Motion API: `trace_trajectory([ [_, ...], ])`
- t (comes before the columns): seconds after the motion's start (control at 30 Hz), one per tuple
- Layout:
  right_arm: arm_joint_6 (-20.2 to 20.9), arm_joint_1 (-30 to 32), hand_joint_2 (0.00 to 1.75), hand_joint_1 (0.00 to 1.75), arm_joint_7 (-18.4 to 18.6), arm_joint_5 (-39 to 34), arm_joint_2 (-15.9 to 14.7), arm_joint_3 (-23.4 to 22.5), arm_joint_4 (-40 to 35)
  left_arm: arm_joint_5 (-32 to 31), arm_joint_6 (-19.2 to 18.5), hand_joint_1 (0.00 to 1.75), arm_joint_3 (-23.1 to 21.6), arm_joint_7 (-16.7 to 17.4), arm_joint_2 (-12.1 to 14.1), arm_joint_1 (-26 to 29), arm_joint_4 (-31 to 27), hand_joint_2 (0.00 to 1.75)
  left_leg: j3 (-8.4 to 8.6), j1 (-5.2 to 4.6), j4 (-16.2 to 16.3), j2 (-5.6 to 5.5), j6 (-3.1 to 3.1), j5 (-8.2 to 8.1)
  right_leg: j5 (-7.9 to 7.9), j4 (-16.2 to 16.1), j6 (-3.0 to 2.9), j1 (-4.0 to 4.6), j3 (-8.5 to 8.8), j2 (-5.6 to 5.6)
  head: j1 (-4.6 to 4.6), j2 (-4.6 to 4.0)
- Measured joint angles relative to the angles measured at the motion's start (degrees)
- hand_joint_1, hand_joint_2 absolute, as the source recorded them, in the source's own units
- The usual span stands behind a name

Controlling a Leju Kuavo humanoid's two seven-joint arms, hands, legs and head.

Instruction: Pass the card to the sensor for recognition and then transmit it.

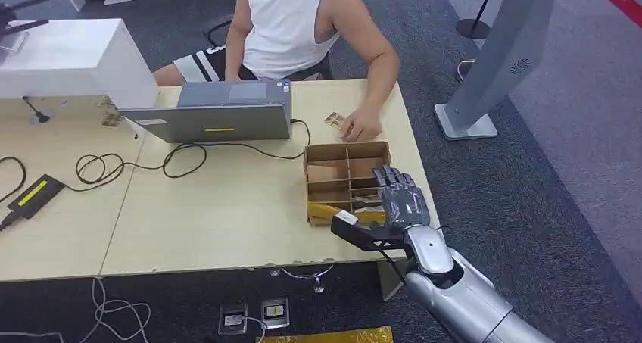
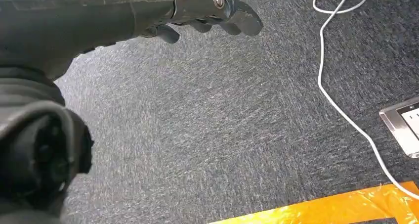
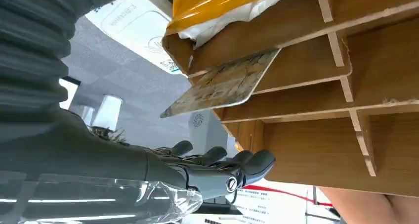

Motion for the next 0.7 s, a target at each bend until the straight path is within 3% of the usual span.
trace_trajectory([
  [0.13, 0.11, 0.00, 1.75, 0.00, 0.02, 0.00, 0.00, 0.00, 0.02, -0.33, 0.00, 0.00, 0.13, -0.09, 0.00, 0.00, 0.00, 0.00, 0.00, 0.00, 0.00, 0.00, 0.00, 0.00, 0.00, 0.00, 0.00, 0.00, 0.00, 0.00, 0.00, 0.00],
  [0.17, 0.20, 0.00, 1.75, 1.73, 0.04, -0.07, 0.00, 0.00, 0.02, -0.46, 0.00, 0.00, 0.39, -0.15, 0.00, 0.00, 0.00, 0.00, 0.00, 0.00, 0.00, 0.00, 0.00, 0.00, 0.00, 0.00, 0.00, 0.00, 0.00, 0.00, 0.00, 0.00],
  [0.7, 0.17, -0.36, 1.75, 1.75, -0.48, -0.74, 0.07, -0.02, 0.15, -1.90, 0.00, 0.00, 2.12, -0.42, 0.00, 0.11, 0.00, 0.00, 0.00, 0.00, 0.00, -0.01, 0.00, 0.00, 0.00, 0.00, 0.00, 0.00, 0.00, -0.02, 0.00, 0.00],
])
